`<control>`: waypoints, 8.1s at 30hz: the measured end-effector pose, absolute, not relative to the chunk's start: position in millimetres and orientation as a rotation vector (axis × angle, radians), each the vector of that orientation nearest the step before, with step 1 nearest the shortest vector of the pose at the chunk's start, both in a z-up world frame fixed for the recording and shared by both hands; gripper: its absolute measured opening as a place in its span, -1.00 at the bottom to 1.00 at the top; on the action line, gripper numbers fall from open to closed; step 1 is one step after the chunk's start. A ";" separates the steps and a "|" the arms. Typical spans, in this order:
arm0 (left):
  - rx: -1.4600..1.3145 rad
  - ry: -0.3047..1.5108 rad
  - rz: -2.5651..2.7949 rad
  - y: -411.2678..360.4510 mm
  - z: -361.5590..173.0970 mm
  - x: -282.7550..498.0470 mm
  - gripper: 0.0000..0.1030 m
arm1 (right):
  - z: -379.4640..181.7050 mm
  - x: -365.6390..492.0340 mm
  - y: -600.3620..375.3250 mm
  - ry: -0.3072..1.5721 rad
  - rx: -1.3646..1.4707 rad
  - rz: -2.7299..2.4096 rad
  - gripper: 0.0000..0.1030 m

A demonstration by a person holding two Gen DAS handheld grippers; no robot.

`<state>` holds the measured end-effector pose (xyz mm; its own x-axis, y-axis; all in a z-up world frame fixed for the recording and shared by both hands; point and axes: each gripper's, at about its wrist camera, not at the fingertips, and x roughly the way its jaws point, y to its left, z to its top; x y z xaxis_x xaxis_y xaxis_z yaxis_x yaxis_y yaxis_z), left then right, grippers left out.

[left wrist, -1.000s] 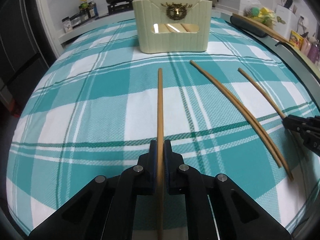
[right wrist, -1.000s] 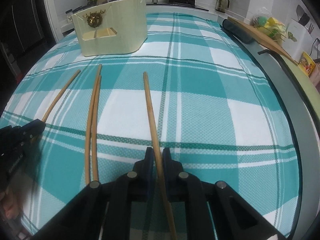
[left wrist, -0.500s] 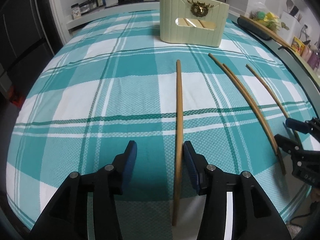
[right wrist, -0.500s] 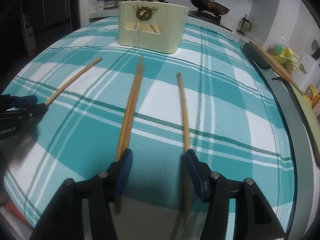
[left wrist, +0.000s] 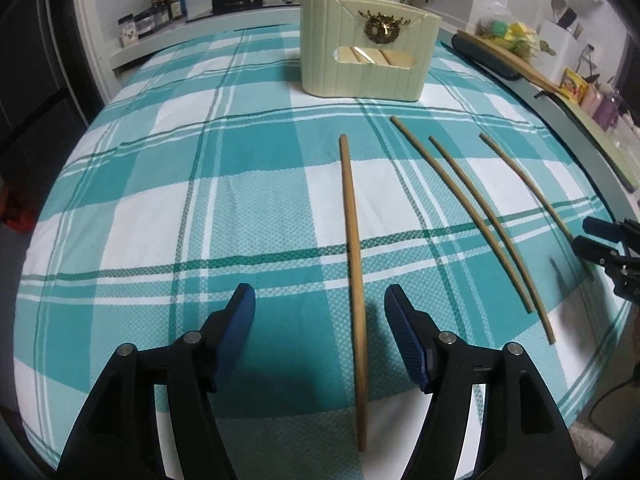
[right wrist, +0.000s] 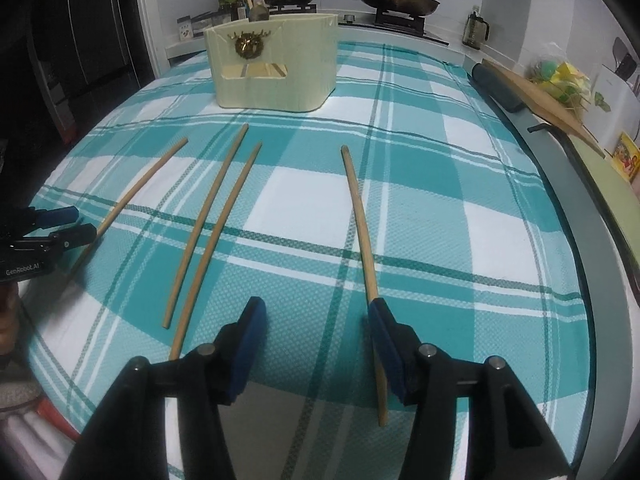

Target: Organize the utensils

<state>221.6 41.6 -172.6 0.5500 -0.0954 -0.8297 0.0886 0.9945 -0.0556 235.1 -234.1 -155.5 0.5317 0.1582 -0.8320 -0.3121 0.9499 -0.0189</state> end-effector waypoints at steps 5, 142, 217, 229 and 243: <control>-0.014 1.003 -0.126 48.5 -165.0 238.2 0.47 | -143.4 242.6 -249.7 0.963 -0.142 0.283 0.06; -0.162 0.611 -0.156 42.1 54.9 469.9 -0.92 | 80.6 464.2 -140.7 0.436 -0.105 0.458 -0.86; 0.076 0.976 -0.062 -60.8 -194.4 298.4 0.61 | -145.3 203.0 -244.5 0.816 0.086 0.277 -0.24; 0.115 0.952 -0.081 -42.3 -187.1 277.7 -0.90 | -152.7 203.7 -228.0 0.846 0.058 0.300 -0.24; 0.031 1.016 -0.066 27.1 -186.8 197.5 -0.83 | -153.2 201.4 -197.7 0.896 -0.021 0.349 -0.24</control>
<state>197.5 27.1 -186.8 0.5250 -0.0411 -0.8501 0.0698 0.9975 -0.0051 201.4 -197.7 -153.2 0.5725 0.2895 -0.7671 -0.3066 0.9433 0.1272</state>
